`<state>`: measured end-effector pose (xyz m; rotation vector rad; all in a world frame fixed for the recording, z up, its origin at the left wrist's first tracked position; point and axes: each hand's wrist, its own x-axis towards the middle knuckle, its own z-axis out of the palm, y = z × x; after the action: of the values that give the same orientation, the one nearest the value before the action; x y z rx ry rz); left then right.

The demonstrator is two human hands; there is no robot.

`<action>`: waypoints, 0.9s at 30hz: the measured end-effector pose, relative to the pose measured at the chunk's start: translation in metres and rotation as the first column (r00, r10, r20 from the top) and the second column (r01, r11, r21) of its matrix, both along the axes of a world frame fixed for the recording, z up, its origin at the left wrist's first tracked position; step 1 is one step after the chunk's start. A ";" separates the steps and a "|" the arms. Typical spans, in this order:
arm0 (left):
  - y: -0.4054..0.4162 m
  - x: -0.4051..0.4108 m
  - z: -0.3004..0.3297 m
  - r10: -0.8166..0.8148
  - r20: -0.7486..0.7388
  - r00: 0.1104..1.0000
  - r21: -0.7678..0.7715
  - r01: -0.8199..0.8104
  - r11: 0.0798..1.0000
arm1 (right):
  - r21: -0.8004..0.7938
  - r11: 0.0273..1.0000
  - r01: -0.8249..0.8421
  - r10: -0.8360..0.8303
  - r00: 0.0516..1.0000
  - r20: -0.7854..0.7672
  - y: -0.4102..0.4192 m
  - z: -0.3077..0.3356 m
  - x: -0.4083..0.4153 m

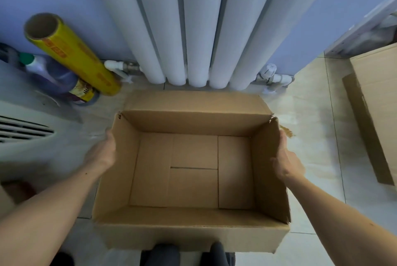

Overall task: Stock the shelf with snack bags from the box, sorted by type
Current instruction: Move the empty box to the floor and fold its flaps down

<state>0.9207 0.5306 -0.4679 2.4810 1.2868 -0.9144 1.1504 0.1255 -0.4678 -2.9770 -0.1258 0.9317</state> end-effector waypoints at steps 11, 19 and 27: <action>0.020 0.046 -0.032 -0.026 0.103 0.994 0.110 0.015 0.994 | 0.063 0.997 0.037 -0.042 0.995 0.086 0.023 -0.026 0.031; 0.032 0.065 -0.038 -0.028 0.223 0.974 0.140 -0.004 0.990 | 0.090 0.994 0.059 -0.069 0.992 0.108 0.035 -0.028 0.047; 0.025 0.052 -0.034 0.085 0.280 0.956 0.010 -0.092 0.996 | 0.112 0.988 0.109 -0.118 0.990 0.072 0.033 -0.027 0.039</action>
<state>0.9732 0.5551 -0.5014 2.4375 1.3039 -0.5076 1.1893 0.1582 -0.4952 -2.8866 -0.0069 0.7711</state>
